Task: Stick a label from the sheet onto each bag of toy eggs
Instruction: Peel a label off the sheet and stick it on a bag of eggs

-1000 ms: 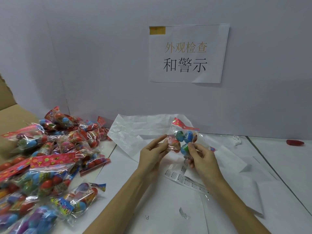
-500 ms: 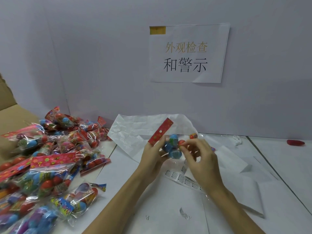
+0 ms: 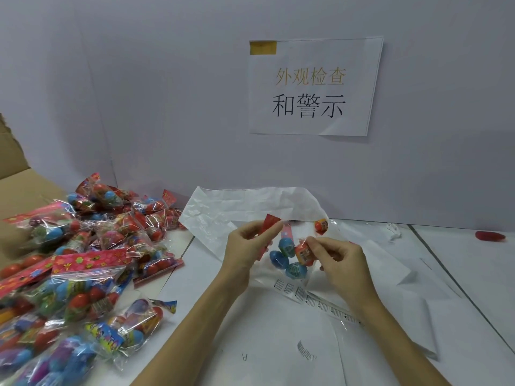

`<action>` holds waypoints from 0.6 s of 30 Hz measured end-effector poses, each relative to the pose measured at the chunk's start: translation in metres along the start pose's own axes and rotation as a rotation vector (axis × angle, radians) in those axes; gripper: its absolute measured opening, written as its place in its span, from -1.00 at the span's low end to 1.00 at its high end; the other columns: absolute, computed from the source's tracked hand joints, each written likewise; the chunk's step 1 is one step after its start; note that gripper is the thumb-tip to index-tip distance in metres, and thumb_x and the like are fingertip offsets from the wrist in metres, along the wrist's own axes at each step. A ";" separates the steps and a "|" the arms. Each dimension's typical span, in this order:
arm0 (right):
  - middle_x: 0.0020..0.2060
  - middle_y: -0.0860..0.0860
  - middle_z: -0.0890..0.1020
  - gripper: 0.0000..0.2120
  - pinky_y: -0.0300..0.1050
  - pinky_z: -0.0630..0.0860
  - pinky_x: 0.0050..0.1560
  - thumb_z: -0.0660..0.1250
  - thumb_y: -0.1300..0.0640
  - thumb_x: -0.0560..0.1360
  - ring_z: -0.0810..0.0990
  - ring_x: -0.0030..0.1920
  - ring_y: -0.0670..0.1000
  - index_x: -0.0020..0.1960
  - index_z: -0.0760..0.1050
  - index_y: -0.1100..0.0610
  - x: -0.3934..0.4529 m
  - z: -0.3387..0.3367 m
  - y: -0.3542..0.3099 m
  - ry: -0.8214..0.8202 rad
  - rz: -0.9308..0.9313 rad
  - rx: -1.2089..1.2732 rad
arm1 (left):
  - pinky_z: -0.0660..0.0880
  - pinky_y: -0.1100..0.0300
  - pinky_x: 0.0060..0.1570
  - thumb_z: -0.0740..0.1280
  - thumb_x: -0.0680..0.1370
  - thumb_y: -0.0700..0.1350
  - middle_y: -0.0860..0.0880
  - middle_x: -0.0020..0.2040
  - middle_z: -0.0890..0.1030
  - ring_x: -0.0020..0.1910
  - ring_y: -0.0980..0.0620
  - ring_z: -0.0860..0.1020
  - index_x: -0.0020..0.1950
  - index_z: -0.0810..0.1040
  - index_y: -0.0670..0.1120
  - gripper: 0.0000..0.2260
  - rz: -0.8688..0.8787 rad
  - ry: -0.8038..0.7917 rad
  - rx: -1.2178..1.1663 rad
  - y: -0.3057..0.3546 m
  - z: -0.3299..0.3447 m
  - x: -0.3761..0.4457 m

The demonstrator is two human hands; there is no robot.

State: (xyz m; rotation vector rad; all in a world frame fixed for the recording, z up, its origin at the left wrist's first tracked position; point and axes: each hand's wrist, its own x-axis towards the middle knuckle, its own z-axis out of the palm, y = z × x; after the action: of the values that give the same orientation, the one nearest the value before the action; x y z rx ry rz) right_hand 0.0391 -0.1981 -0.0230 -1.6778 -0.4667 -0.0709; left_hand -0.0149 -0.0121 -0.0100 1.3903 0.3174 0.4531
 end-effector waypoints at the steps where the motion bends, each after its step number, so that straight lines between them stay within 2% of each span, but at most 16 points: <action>1: -0.19 -0.09 0.77 -0.83 -0.24 0.60 -0.11 0.45 0.05 0.58 0.73 -0.12 -0.06 0.05 0.76 0.09 0.000 0.000 -0.001 -0.009 -0.009 -0.013 | 0.57 0.18 -0.15 0.56 0.30 0.23 0.00 -0.12 0.75 -0.15 0.04 0.64 -0.04 0.76 0.05 -0.65 0.009 0.012 0.038 0.001 -0.001 -0.001; 5: -0.20 -0.03 0.78 -0.79 -0.26 0.61 -0.19 0.40 0.00 0.60 0.74 -0.15 -0.03 0.05 0.77 0.07 0.000 0.001 -0.003 -0.004 0.056 0.103 | 0.50 0.22 -0.24 0.56 0.47 0.09 0.04 -0.22 0.72 -0.26 0.09 0.59 -0.05 0.74 -0.04 -0.78 -0.008 0.095 0.033 0.001 0.001 0.001; 7: -0.16 -0.01 0.78 -0.76 -0.25 0.64 -0.10 0.37 -0.04 0.60 0.75 -0.12 -0.05 0.03 0.76 0.06 0.002 0.001 -0.003 -0.022 0.066 0.138 | 0.50 0.24 -0.27 0.55 0.51 0.03 0.01 -0.23 0.70 -0.32 0.12 0.57 -0.06 0.74 -0.06 -0.83 0.003 0.111 0.010 -0.002 0.003 0.001; 9: -0.06 0.02 0.79 -0.71 -0.15 0.68 0.03 0.40 -0.11 0.54 0.76 -0.01 0.00 0.14 0.71 0.05 0.002 0.001 -0.003 -0.112 0.124 0.221 | 0.58 0.24 -0.26 0.53 0.53 0.00 -0.04 -0.18 0.70 -0.32 0.11 0.60 -0.04 0.74 -0.06 -0.86 0.003 0.133 -0.065 -0.004 0.003 0.000; 12: -0.01 0.11 0.78 -0.51 -0.09 0.71 -0.03 0.51 -0.10 0.40 0.77 0.02 0.13 0.26 0.58 0.08 0.002 0.002 -0.002 -0.244 0.241 0.362 | 0.68 0.06 -0.02 0.48 0.58 -0.02 -0.11 -0.02 0.72 -0.15 -0.02 0.70 0.08 0.69 -0.07 -0.85 -0.032 0.162 -0.055 -0.006 0.001 0.003; 15: -0.09 0.08 0.78 -0.55 -0.18 0.67 -0.13 0.52 -0.09 0.40 0.75 -0.13 0.01 0.24 0.61 0.05 0.002 0.001 -0.005 -0.196 0.212 0.288 | 0.63 -0.11 0.18 0.46 0.59 -0.01 -0.10 0.17 0.65 0.11 -0.12 0.68 0.30 0.57 -0.05 -0.69 -0.059 0.116 -0.027 -0.003 -0.001 0.005; 16: -0.11 0.05 0.77 -0.56 -0.21 0.64 -0.15 0.51 -0.14 0.39 0.72 -0.18 -0.04 0.21 0.65 0.01 0.002 0.000 -0.005 -0.185 0.194 0.250 | 0.62 -0.07 0.20 0.46 0.58 0.03 -0.07 0.20 0.64 0.13 -0.10 0.67 0.35 0.54 -0.03 -0.62 -0.051 0.092 0.017 -0.001 -0.002 0.005; 18: -0.11 0.00 0.76 -0.61 -0.22 0.61 -0.17 0.45 -0.22 0.42 0.66 -0.21 -0.10 0.16 0.69 -0.05 0.001 -0.002 -0.003 -0.204 0.152 0.201 | 0.64 0.09 0.07 0.44 0.54 0.15 -0.06 0.19 0.68 0.08 -0.04 0.69 0.33 0.60 -0.03 -0.57 -0.039 -0.014 0.097 0.003 -0.004 0.004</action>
State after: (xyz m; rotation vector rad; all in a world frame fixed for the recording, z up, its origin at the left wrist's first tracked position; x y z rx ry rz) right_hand 0.0398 -0.1995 -0.0191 -1.5227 -0.4811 0.2534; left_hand -0.0138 -0.0068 -0.0076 1.4788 0.3584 0.4002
